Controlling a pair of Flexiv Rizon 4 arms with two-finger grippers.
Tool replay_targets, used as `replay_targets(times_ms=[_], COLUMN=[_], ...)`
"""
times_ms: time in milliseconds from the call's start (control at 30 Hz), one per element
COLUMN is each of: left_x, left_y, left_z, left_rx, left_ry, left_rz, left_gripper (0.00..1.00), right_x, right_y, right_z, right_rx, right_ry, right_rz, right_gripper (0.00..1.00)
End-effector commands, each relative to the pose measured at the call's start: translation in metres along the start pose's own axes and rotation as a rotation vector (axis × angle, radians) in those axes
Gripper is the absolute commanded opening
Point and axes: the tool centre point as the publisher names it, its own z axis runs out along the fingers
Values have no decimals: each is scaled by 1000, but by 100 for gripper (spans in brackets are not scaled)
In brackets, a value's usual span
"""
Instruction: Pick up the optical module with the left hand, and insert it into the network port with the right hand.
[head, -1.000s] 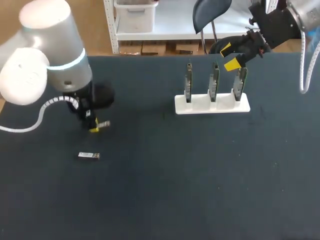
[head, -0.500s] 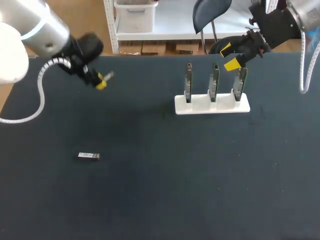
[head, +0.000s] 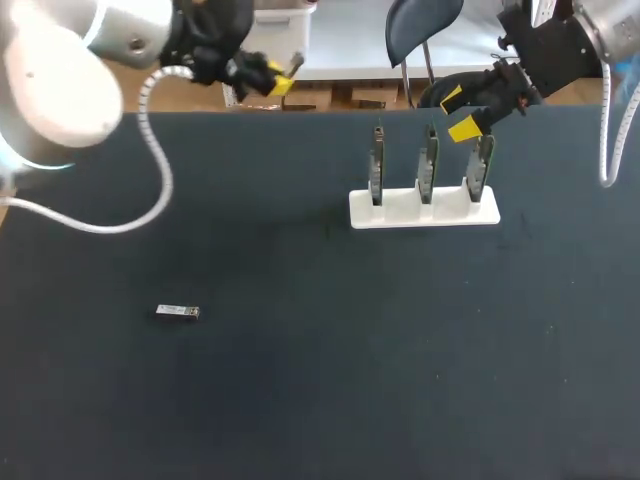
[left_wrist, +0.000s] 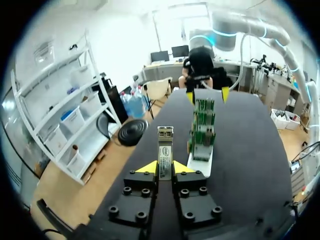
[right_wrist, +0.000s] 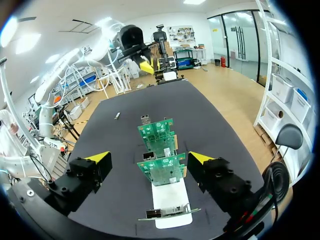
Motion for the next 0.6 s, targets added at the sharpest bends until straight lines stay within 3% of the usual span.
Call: replay_targets(times_ms=[33, 300, 600], left_x=[-23, -69, -97], left_y=[-6, -34, -57], left_z=[19, 44, 68], left_rx=[14, 101, 194], left_ry=[-197, -309, -395], left_rz=[28, 88, 81], left_gripper=[0, 0, 0], right_x=[0, 0, 0], right_y=[2, 2, 2], right_z=[0, 0, 0], right_rx=[5, 5, 5], right_ry=[0, 0, 0], right_rz=[-1, -1, -1], right_gripper=[100, 100, 100])
